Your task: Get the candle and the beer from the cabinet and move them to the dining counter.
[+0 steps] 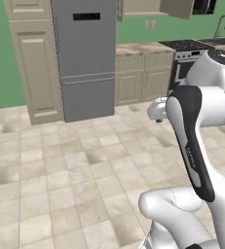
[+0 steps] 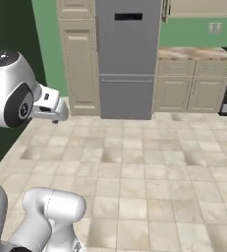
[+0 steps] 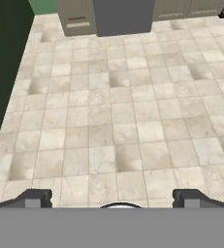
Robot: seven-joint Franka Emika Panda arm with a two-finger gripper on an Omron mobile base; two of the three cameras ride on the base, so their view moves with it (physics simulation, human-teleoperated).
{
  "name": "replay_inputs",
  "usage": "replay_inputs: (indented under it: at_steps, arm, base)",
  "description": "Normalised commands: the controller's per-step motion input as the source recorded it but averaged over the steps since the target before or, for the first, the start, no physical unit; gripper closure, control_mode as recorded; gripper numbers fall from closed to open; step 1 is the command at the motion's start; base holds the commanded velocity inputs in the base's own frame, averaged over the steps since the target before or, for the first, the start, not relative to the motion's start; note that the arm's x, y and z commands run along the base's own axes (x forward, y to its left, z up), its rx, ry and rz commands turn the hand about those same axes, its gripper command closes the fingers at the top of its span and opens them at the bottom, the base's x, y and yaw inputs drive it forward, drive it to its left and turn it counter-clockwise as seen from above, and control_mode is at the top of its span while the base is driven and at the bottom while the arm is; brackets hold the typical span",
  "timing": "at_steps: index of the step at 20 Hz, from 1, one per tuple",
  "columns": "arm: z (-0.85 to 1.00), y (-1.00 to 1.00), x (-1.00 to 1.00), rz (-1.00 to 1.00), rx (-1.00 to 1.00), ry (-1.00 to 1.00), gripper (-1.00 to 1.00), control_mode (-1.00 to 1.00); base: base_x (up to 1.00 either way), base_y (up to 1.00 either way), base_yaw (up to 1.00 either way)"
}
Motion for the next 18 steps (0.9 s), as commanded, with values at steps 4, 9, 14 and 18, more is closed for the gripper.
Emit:
replay_inputs:
  at_steps: [4,9,14,18]
  arm:
    - [0.00,0.00,0.00,0.00,0.00,0.00,-1.00,1.00]
    - [0.00,0.00,0.00,0.00,0.00,0.00,-1.00,1.00]
    - [0.00,0.00,0.00,0.00,0.00,0.00,-1.00,1.00]
    - [0.00,0.00,0.00,0.00,0.00,0.00,-1.00,1.00]
  base:
    - [1.00,0.32,-0.08]
    - [1.00,0.03,-0.03]
    - [1.00,0.00,0.00]
    - [1.00,0.00,0.00]
